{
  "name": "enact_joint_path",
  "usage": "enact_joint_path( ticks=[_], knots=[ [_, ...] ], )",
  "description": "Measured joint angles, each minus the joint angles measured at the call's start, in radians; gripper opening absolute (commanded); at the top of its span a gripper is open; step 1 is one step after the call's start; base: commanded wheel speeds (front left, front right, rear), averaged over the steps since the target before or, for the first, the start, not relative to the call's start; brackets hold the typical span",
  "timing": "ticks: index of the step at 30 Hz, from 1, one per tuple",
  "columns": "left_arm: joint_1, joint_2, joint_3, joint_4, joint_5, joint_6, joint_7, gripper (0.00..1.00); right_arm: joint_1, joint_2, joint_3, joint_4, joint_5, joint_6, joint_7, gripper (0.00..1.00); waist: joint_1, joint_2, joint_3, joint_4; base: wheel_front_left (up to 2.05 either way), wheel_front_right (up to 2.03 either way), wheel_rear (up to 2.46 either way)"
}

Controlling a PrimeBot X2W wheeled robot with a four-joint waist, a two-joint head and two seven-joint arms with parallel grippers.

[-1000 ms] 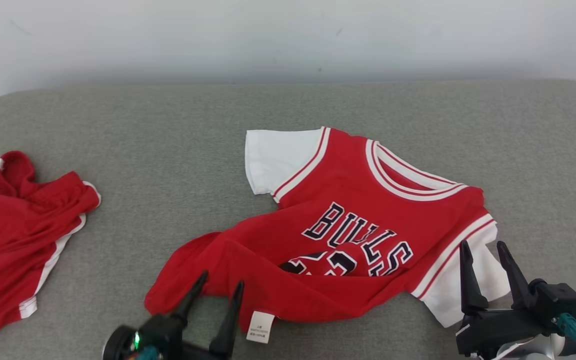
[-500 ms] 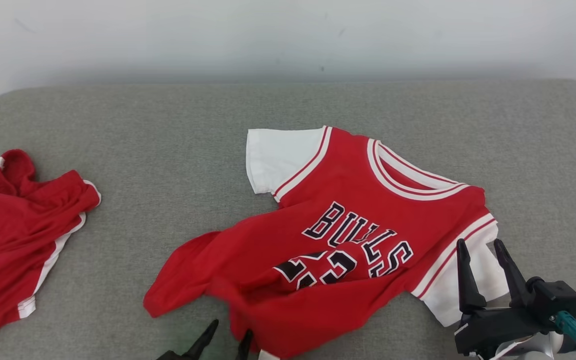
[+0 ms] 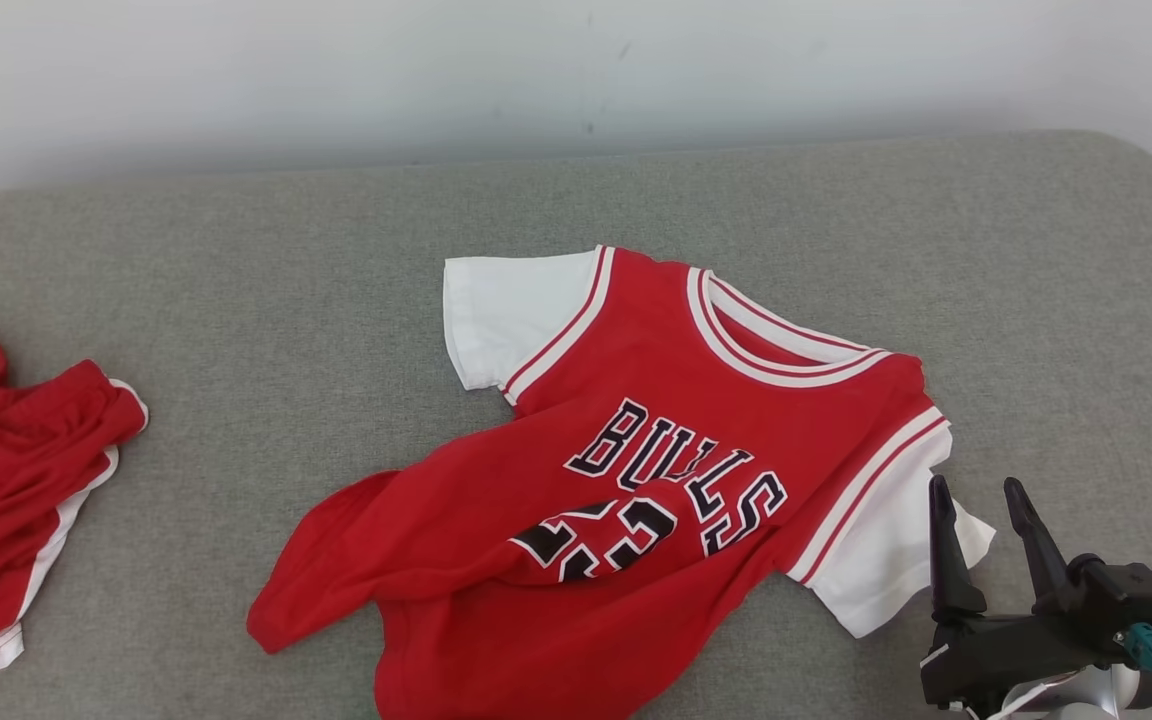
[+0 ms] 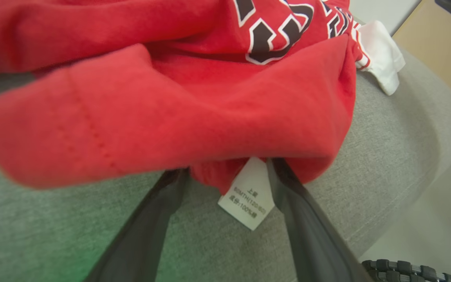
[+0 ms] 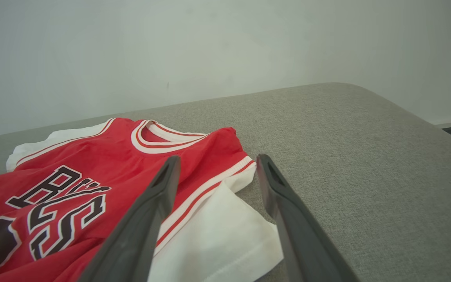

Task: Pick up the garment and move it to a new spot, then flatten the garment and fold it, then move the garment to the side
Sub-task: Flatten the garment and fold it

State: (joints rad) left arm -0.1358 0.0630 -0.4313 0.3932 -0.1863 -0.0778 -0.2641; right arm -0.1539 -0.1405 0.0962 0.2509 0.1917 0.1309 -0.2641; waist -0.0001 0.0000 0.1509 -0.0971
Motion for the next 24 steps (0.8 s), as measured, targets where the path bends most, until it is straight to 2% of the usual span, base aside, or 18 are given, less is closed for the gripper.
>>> enact_joint_path(
  ticks=[1,2,3,15,24],
  knots=[
    [0.005,-0.001,-0.002,0.004,-0.001,-0.001,0.000,0.87,0.000,0.002,0.000,0.000,0.000,0.000,0.000,1.00,0.0000,0.0000,-0.001,0.002,0.00,0.00,0.00],
    [0.008,-0.002,-0.003,0.008,-0.002,-0.002,0.000,0.28,0.000,0.003,0.000,0.000,-0.001,0.000,0.000,1.00,0.0000,0.0000,-0.002,0.004,0.00,0.00,0.00],
    [0.008,-0.002,-0.003,0.010,-0.004,-0.005,0.000,0.00,0.000,0.003,0.002,0.000,-0.002,0.000,0.000,1.00,0.0000,0.0000,-0.003,0.006,0.00,0.00,0.00],
    [0.042,-0.001,0.036,-0.040,-0.014,0.018,0.001,0.00,0.022,-0.001,-0.006,0.003,-0.002,0.000,0.000,1.00,0.0000,0.0001,-0.024,0.080,0.00,0.00,0.00],
    [0.096,0.051,0.094,-0.157,-0.012,0.055,0.001,0.00,0.029,0.008,-0.005,0.006,-0.002,0.000,0.000,1.00,0.0001,0.0000,-0.042,0.161,0.00,0.00,0.00]
  ],
)
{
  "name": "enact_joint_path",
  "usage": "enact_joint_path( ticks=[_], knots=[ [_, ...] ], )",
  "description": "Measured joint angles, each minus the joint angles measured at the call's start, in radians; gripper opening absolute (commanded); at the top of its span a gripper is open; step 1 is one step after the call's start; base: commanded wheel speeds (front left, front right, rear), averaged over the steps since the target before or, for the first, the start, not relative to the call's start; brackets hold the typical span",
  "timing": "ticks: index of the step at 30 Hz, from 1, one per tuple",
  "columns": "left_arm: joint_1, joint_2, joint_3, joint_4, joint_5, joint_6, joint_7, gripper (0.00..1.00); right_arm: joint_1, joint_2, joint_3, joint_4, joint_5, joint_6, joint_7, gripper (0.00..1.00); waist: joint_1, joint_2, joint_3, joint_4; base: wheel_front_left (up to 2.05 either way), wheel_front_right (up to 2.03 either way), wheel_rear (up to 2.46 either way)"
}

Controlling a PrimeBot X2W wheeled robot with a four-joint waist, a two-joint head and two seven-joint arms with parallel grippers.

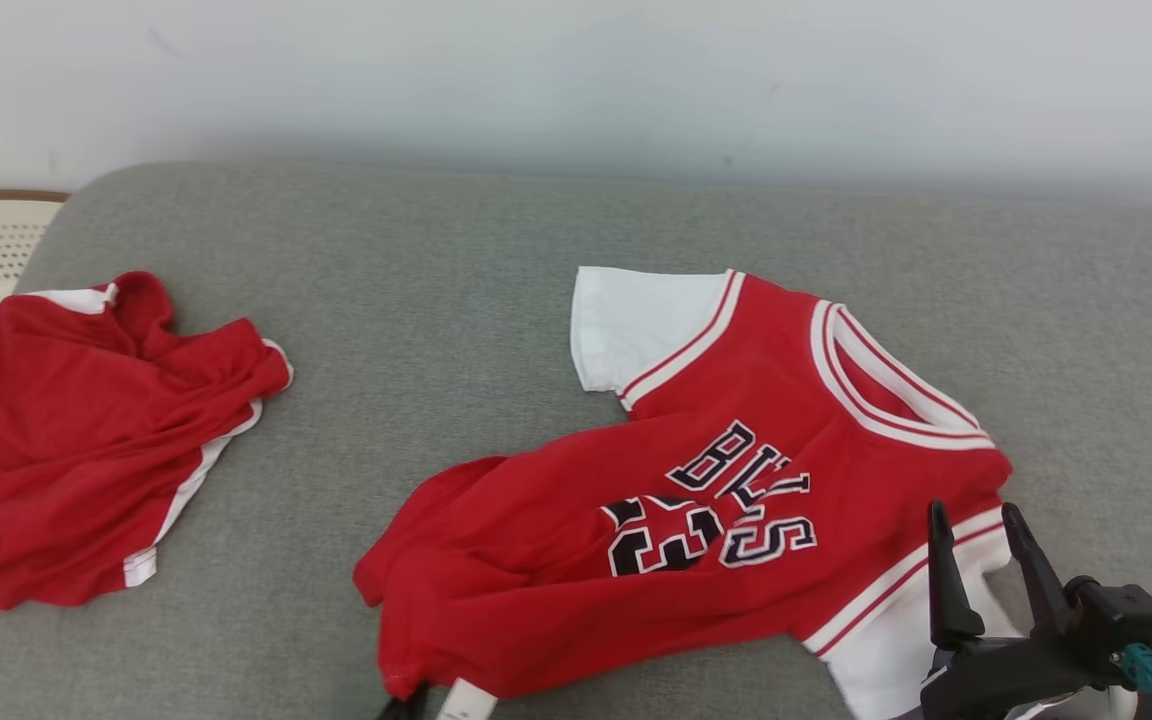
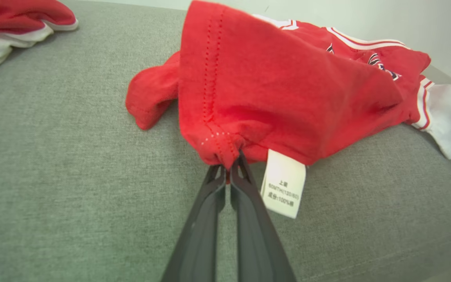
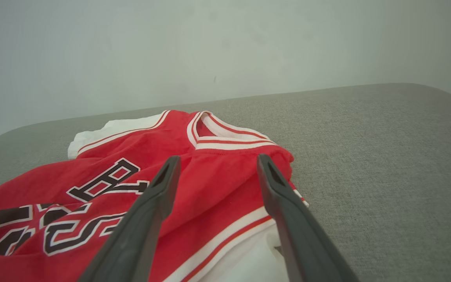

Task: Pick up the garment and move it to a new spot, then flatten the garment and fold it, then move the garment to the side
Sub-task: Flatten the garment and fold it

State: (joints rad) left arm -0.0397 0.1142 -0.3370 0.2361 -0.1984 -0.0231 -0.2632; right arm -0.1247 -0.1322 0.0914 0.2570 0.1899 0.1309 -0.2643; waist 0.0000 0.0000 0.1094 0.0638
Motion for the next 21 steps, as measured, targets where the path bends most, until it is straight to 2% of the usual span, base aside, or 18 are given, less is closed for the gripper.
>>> enact_joint_path(
  ticks=[5,17,18,19,20,21],
  knots=[
    [0.004,0.026,0.027,-0.019,-0.008,0.012,0.006,0.00,0.000,0.000,0.008,0.011,0.002,0.000,0.000,1.00,0.0000,0.0000,-0.007,0.028,0.00,0.00,0.00],
    [0.039,0.028,0.071,0.074,-0.056,0.019,0.005,0.00,0.003,-0.007,-0.007,0.021,0.013,0.000,0.000,1.00,0.0000,0.0000,-0.026,0.030,0.00,0.00,0.00],
    [0.039,0.028,0.072,0.076,-0.056,0.019,0.004,0.22,0.006,-0.007,-0.007,0.020,0.012,0.000,0.000,1.00,0.0000,0.0000,-0.028,0.031,0.00,0.00,0.00],
    [0.039,0.028,0.071,0.075,-0.056,0.017,0.002,0.88,0.009,-0.006,-0.007,0.020,0.011,0.000,0.000,1.00,0.0000,0.0000,-0.030,0.033,0.00,0.00,0.00],
    [0.039,0.025,0.073,0.074,-0.057,0.015,0.002,1.00,0.012,-0.006,-0.007,0.022,0.010,0.000,0.000,1.00,0.0000,0.0000,-0.032,0.034,0.00,0.00,0.00],
    [0.040,0.022,0.077,0.068,-0.057,0.016,0.002,1.00,0.013,-0.005,-0.007,0.023,0.010,0.000,0.000,1.00,0.0000,0.0000,-0.034,0.035,0.00,0.00,0.00]
  ],
)
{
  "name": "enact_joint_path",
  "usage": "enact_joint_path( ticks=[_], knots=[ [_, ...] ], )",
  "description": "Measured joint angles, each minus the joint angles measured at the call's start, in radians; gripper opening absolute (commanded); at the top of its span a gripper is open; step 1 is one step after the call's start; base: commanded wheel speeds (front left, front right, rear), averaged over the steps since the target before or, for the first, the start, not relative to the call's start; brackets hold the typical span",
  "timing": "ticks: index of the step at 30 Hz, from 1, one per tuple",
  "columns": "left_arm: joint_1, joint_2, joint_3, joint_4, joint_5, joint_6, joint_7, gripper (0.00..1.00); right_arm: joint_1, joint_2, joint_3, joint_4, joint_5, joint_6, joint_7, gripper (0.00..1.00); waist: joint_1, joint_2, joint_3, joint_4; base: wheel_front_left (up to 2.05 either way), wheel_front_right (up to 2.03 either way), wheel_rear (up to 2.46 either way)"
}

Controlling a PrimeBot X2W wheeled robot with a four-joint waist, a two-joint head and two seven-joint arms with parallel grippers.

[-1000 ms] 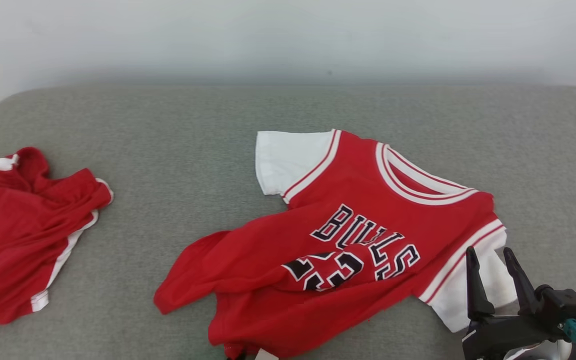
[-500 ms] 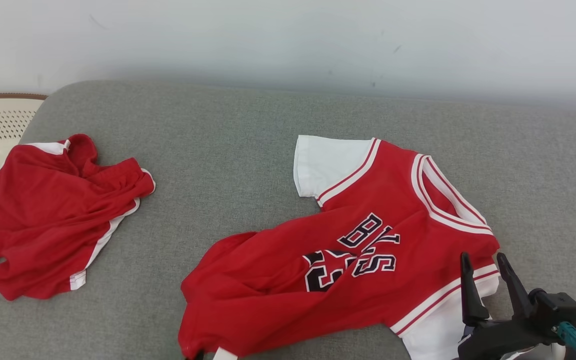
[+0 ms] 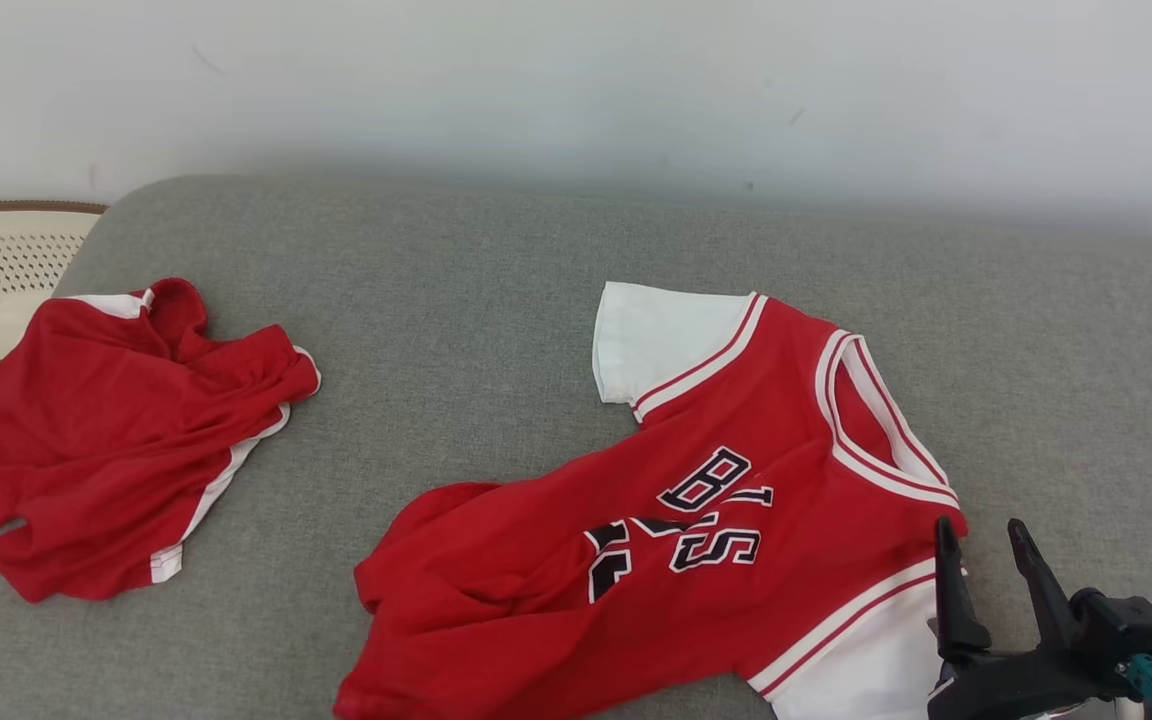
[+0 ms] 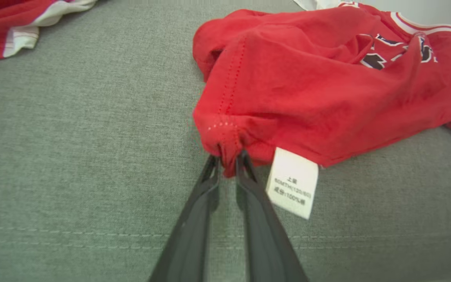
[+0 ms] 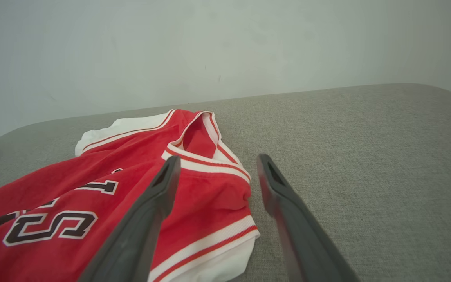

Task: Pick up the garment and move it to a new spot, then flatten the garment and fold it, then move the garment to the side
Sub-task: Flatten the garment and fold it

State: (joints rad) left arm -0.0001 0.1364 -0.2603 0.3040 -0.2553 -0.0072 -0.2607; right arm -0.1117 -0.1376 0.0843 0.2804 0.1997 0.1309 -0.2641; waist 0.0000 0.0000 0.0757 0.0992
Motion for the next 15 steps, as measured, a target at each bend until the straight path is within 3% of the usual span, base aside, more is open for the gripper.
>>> enact_joint_path(
  ticks=[15],
  knots=[
    [0.038,-0.044,0.128,-0.260,0.069,0.028,0.000,1.00,-0.007,-0.022,-0.003,0.010,-0.006,0.000,0.000,1.00,0.0000,0.0000,-0.013,0.019,0.00,0.00,0.00]
  ],
)
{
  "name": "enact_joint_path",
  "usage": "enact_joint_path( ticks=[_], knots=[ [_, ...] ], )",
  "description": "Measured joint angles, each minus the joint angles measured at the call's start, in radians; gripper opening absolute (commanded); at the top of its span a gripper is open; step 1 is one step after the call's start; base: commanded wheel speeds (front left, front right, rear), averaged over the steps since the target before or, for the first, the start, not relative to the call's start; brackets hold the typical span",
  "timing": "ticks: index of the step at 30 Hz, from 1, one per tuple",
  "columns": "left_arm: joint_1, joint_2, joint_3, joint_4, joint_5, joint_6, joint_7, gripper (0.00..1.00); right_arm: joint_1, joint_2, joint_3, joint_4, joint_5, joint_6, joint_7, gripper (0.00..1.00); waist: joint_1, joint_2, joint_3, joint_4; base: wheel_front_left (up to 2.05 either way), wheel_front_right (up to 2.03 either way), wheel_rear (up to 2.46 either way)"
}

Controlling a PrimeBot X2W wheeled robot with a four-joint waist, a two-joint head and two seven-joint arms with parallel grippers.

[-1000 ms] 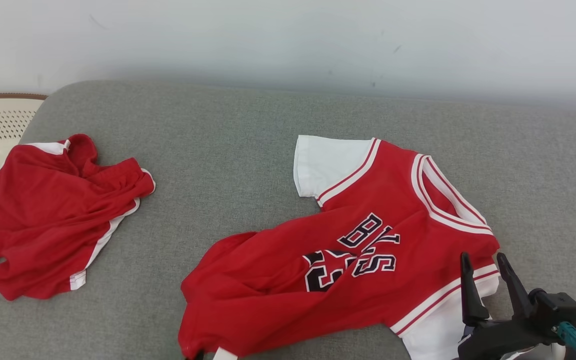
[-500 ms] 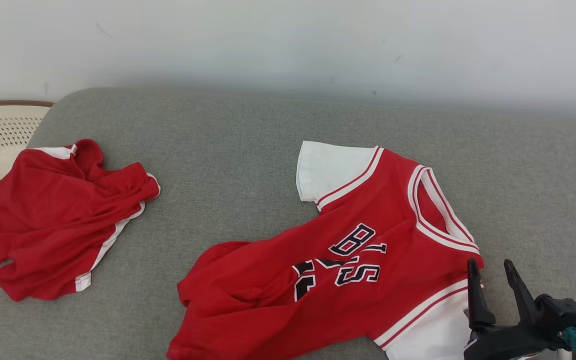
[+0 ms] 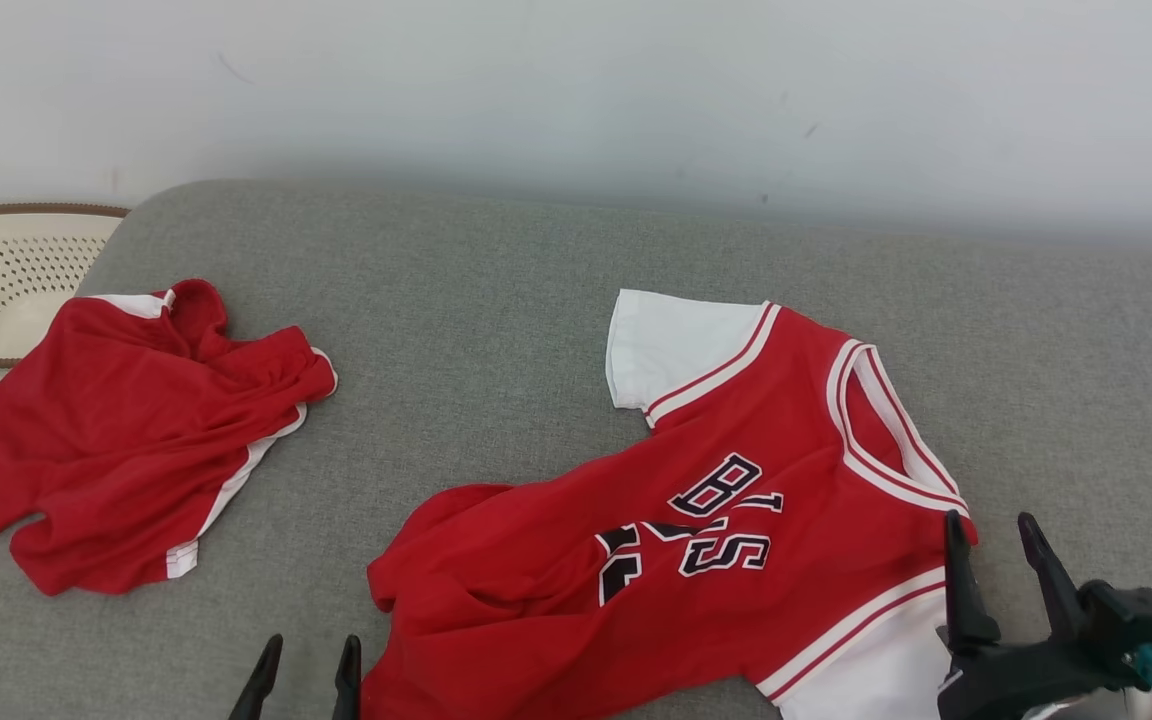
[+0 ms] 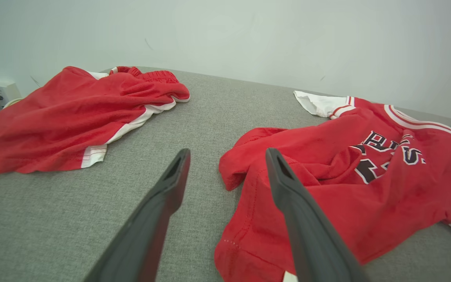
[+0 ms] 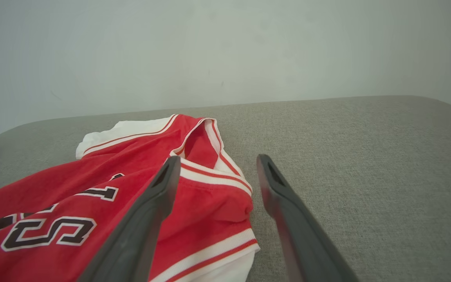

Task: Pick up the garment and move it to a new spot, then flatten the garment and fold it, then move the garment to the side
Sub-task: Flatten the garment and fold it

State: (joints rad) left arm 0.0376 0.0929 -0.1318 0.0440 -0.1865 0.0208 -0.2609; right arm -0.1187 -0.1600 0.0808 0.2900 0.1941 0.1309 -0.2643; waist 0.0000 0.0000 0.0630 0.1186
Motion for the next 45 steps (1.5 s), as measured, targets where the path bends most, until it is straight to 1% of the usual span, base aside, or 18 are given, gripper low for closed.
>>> enact_joint_path(
  ticks=[3,6,10,14,16,17,21,25,29,36,40,44,45],
  knots=[
    [0.003,-0.008,0.017,-0.022,0.015,0.009,0.000,1.00,-0.028,-0.015,0.024,0.021,0.000,0.000,0.000,1.00,0.0000,0.0000,-0.001,0.000,0.00,0.00,0.00],
    [0.001,-0.015,0.026,-0.031,0.030,0.016,0.000,1.00,-0.076,-0.042,0.057,0.071,0.002,0.000,0.012,1.00,0.0000,0.0000,-0.003,-0.001,0.00,0.00,0.00],
    [-0.004,-0.026,0.026,-0.035,0.040,0.016,0.000,1.00,-0.188,-0.086,0.112,0.157,0.025,0.000,0.067,1.00,0.0000,0.0000,-0.002,0.001,0.00,0.00,0.00],
    [-0.019,-0.033,0.016,-0.035,0.046,0.014,0.000,1.00,-0.316,-0.116,0.170,0.266,0.051,0.000,0.122,1.00,0.0000,0.0000,0.004,0.013,0.00,0.00,0.00],
    [-0.023,-0.035,0.008,-0.033,0.046,0.008,0.000,1.00,-0.385,-0.139,0.208,0.333,0.060,0.000,0.158,1.00,0.0000,0.0000,0.009,0.024,0.00,0.00,0.00],
    [-0.027,-0.037,-0.004,-0.032,0.046,0.008,0.000,1.00,-0.456,-0.156,0.233,0.395,0.075,0.000,0.172,1.00,0.0000,0.0000,0.018,0.036,0.00,0.00,0.00],
    [-0.061,-0.039,-0.020,-0.024,0.040,0.007,0.000,1.00,-0.588,-0.187,0.294,0.520,0.095,0.000,0.203,1.00,0.0001,0.0000,0.040,0.067,0.00,0.00,0.00],
    [-0.082,-0.041,-0.042,-0.018,0.032,0.008,0.000,1.00,-0.700,-0.219,0.342,0.628,0.116,0.000,0.235,1.00,0.0001,0.0000,0.070,0.104,0.00,0.00,0.00],
    [-0.099,-0.042,-0.071,-0.020,0.002,0.024,0.000,1.00,-0.793,-0.253,0.386,0.714,0.134,0.000,0.259,1.00,0.0001,0.0001,0.103,0.141,0.00,0.00,0.00],
    [-0.122,-0.042,-0.099,-0.022,-0.022,0.043,0.000,1.00,-0.875,-0.286,0.447,0.831,0.182,0.000,0.313,1.00,0.0001,0.0001,0.163,0.194,0.00,0.00,0.00],
    [-0.123,-0.042,-0.104,-0.021,-0.024,0.047,0.000,1.00,-0.883,-0.290,0.473,0.881,0.215,0.000,0.347,1.00,0.0001,0.0001,0.191,0.215,0.00,0.00,0.00],
    [-0.126,-0.042,-0.101,-0.020,-0.025,0.047,0.000,1.00,-0.888,-0.290,0.499,0.902,0.248,0.000,0.378,1.00,0.0001,0.0001,0.205,0.226,0.00,0.00,0.00],
    [-0.126,-0.042,-0.099,-0.018,-0.025,0.047,0.000,1.00,-0.893,-0.290,0.504,0.908,0.261,0.000,0.394,0.90,0.0001,0.0001,0.205,0.226,0.00,0.00,0.00]
  ],
)
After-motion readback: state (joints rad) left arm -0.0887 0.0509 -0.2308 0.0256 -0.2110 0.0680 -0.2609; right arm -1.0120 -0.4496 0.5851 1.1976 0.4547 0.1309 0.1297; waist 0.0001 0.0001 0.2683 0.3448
